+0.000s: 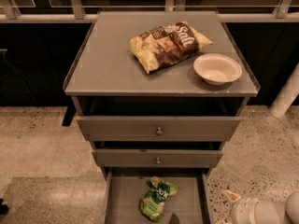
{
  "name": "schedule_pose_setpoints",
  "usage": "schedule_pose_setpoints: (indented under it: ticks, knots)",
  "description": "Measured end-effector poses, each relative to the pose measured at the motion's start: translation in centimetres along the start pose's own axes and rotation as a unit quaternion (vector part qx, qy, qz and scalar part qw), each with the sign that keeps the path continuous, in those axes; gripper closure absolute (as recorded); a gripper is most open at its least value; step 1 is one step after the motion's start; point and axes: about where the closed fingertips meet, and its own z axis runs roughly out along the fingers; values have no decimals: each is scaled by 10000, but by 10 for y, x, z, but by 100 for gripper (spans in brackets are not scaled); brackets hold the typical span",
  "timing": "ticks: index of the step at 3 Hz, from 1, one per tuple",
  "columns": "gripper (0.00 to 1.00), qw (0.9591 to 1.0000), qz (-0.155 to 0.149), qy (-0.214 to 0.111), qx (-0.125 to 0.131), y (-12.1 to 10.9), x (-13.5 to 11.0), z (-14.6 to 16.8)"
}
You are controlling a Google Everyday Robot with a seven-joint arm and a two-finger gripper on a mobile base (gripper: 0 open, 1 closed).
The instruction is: Pick green rice chip bag from bottom drawer and place on counter
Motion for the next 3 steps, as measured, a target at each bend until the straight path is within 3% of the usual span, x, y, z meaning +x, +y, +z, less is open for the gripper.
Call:
schedule_pose_setpoints:
  ticks: [1, 2, 3]
  knots:
    - [0, 10000, 36, -32, 43, 2, 2, -3]
    - [0, 9993, -15, -373, 89, -6, 6, 14]
    - [0, 9957, -340, -857, -11, -16, 2, 53]
